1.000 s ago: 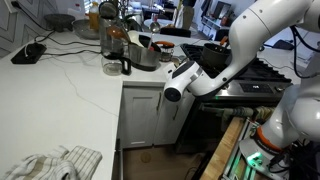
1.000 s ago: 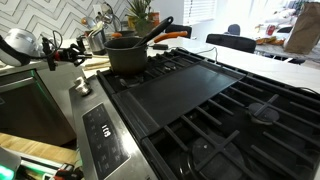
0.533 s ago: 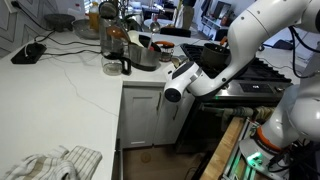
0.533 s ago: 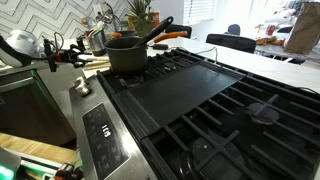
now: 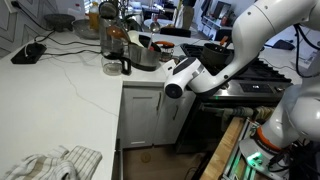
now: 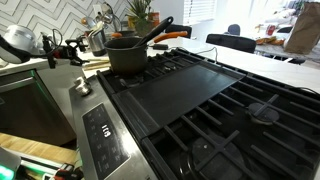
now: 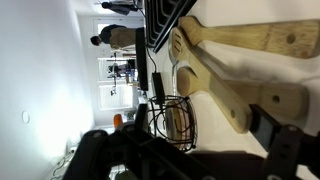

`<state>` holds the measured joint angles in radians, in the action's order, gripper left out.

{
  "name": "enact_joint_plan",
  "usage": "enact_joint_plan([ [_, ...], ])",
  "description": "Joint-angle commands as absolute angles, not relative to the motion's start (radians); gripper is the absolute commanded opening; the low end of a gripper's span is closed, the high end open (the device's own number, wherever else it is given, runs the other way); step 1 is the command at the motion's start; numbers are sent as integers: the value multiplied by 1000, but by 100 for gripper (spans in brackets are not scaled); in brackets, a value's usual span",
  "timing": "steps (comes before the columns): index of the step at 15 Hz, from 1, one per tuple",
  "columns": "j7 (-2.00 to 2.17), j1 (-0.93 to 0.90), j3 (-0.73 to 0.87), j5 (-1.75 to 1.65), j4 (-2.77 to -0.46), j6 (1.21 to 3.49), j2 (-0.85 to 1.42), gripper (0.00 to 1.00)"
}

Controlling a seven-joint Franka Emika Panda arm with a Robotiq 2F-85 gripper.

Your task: Remove the wooden ladle from the pot and put it between the wooden spatulas on the counter top

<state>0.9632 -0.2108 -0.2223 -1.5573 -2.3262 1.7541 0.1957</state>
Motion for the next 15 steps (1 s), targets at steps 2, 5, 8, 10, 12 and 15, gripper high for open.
enact_joint_plan([
  [2,911,-200,-226,-1537,-2351,1833,111,100],
  [5,887,-202,-228,-1507,-2353,1894,57,100],
  [8,864,-207,-228,-1462,-2358,1971,-3,100],
  [10,859,-209,-225,-1411,-2366,2041,-55,100],
  [12,897,-211,-218,-1371,-2382,2118,-128,100],
  [15,894,-217,-201,-1248,-2426,2223,-267,100],
])
